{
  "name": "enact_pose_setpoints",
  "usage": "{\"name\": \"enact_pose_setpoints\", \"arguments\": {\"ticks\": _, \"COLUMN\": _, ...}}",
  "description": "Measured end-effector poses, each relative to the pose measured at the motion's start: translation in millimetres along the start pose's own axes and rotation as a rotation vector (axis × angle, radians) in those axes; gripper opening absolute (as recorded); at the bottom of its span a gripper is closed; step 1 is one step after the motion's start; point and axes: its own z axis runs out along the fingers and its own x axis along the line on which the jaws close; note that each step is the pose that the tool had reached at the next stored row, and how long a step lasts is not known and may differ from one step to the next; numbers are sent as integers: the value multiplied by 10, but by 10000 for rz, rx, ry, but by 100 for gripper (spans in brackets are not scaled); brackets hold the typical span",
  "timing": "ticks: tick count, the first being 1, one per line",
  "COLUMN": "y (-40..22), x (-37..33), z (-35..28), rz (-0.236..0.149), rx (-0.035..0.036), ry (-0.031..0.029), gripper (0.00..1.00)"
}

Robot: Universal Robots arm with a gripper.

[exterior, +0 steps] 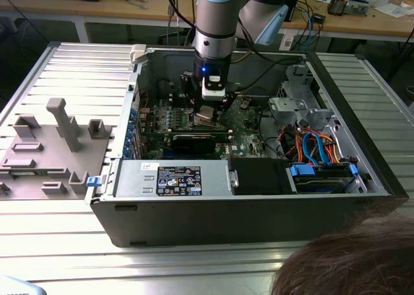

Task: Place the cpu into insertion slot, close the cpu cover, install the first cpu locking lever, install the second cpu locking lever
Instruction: 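Place the cpu into insertion slot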

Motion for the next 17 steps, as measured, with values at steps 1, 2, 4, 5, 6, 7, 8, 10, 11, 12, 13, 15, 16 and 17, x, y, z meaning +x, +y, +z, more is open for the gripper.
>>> {"name": "enact_pose_setpoints", "arguments": {"ticks": 1, "y": 0, "x": 0, "z": 0, "rz": 13, "rx": 0, "ry": 0, "gripper": 54}}
{"name": "enact_pose_setpoints", "arguments": {"ticks": 2, "y": 0, "x": 0, "z": 0, "rz": 24, "rx": -1, "ry": 0, "gripper": 54}}
{"name": "enact_pose_setpoints", "arguments": {"ticks": 4, "y": 0, "x": 0, "z": 0, "rz": 46, "rx": -1, "ry": 0, "gripper": 54}}
{"name": "enact_pose_setpoints", "arguments": {"ticks": 5, "y": 0, "x": 0, "z": 0, "rz": 61, "rx": -1, "ry": 0, "gripper": 54}}
{"name": "enact_pose_setpoints", "arguments": {"ticks": 6, "y": 0, "x": 0, "z": 0, "rz": 80, "rx": -1, "ry": 1, "gripper": 54}}
{"name": "enact_pose_setpoints", "arguments": {"ticks": 7, "y": 0, "x": 0, "z": 0, "rz": 97, "rx": -1, "ry": 1, "gripper": 54}}
{"name": "enact_pose_setpoints", "arguments": {"ticks": 8, "y": 0, "x": 0, "z": 0, "rz": 123, "rx": -1, "ry": 1, "gripper": 54}}
{"name": "enact_pose_setpoints", "arguments": {"ticks": 10, "y": 0, "x": 0, "z": 0, "rz": 161, "rx": -3, "ry": 1, "gripper": 54}}
{"name": "enact_pose_setpoints", "arguments": {"ticks": 11, "y": 0, "x": 0, "z": 0, "rz": 173, "rx": -3, "ry": 1, "gripper": 54}}
{"name": "enact_pose_setpoints", "arguments": {"ticks": 12, "y": 0, "x": 0, "z": 0, "rz": 193, "rx": -3, "ry": 1, "gripper": 54}}
{"name": "enact_pose_setpoints", "arguments": {"ticks": 13, "y": 0, "x": 0, "z": 0, "rz": 203, "rx": -3, "ry": 1, "gripper": 54}}
{"name": "enact_pose_setpoints", "arguments": {"ticks": 15, "y": 0, "x": 0, "z": 0, "rz": 229, "rx": -3, "ry": 2, "gripper": 54}}
{"name": "enact_pose_setpoints", "arguments": {"ticks": 16, "y": 0, "x": 0, "z": 0, "rz": 239, "rx": -4, "ry": 2, "gripper": 54}}
{"name": "enact_pose_setpoints", "arguments": {"ticks": 17, "y": 0, "x": 0, "z": 0, "rz": 249, "rx": -3, "ry": 2, "gripper": 54}}
